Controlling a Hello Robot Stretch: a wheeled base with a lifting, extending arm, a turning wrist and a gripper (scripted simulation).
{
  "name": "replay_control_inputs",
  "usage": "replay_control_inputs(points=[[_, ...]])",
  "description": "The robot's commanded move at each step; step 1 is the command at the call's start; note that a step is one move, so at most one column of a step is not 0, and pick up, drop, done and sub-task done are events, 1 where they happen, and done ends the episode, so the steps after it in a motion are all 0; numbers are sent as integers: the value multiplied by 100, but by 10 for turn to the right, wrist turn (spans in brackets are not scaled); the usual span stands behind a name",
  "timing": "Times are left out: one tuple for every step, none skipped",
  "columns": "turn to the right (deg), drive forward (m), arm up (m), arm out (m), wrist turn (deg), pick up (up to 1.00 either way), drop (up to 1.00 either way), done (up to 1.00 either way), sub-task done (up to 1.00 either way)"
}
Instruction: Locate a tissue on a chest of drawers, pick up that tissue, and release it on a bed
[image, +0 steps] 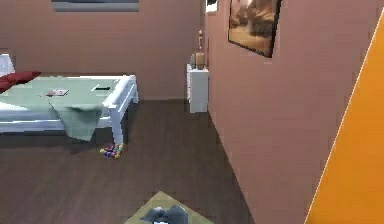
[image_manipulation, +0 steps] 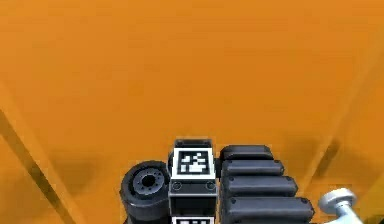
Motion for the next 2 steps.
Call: replay_control_inputs(points=[[0, 40, 0, 0, 0, 0, 0, 0, 0], [-450, 0, 0, 0, 0, 0, 0, 0, 0]])
